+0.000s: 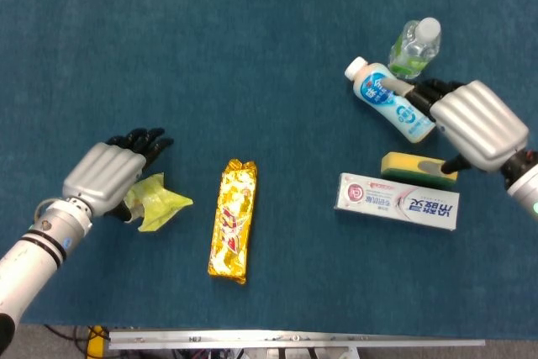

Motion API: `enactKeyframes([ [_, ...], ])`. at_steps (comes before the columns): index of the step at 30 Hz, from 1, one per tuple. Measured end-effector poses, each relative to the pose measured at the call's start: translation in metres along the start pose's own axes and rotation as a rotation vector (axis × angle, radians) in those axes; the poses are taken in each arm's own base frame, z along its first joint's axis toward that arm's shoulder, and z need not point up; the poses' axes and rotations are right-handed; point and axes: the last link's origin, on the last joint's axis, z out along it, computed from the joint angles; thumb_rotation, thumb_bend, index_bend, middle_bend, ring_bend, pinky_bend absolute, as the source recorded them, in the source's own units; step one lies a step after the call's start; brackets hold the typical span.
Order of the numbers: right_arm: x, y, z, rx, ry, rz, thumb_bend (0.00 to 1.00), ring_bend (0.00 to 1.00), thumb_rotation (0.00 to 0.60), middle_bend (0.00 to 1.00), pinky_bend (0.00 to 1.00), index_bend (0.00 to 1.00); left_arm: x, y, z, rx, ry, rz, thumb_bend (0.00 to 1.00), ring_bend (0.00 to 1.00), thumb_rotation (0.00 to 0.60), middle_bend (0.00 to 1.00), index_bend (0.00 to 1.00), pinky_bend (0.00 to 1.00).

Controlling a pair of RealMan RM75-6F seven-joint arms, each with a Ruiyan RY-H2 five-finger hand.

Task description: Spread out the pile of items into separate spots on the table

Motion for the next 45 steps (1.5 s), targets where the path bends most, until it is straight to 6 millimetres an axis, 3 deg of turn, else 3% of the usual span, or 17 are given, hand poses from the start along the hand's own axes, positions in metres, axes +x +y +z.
enactKeyframes([
  [9,-0.014,-0.004,-0.006,0.023,-0.076,-0.067,0.0,0.26,0.6,0.26,0.46,0.02,0.029,-0.003,-0.005,0.016,0.097,-0.018,0.26,0.0,0.6,0.0,0.0,0.15],
  [27,-0.067,-0.002,0.002,0.015,-0.2,-0.183,0.01,0.26,0.6,0.26,0.46,0.02,0.027,-0.013,-0.011,0.015,0.128,-0.064,0.26,0.0,0.6,0.0,0.0,0.15],
  [30,-0.071,0.0,0.004,0.006,-0.208,-0.18,0.05,0.26,0.6,0.26,0.46,0.02,0.027,-0.014,-0.011,0.017,0.131,-0.073,0.26,0.0,0.6,0.0,0.0,0.15],
  [40,-0.082,0.001,0.014,-0.008,-0.24,-0.167,0.36,0.27,0.6,0.29,0.49,0.09,0.025,-0.018,-0.011,0.025,0.143,-0.092,0.26,0.0,0.6,0.0,0.0,0.15],
  [45,-0.084,0.001,0.015,-0.013,-0.248,-0.171,0.38,0.28,0.6,0.29,0.5,0.1,0.026,-0.02,-0.012,0.031,0.143,-0.093,0.26,0.0,0.6,0.0,0.0,0.15],
])
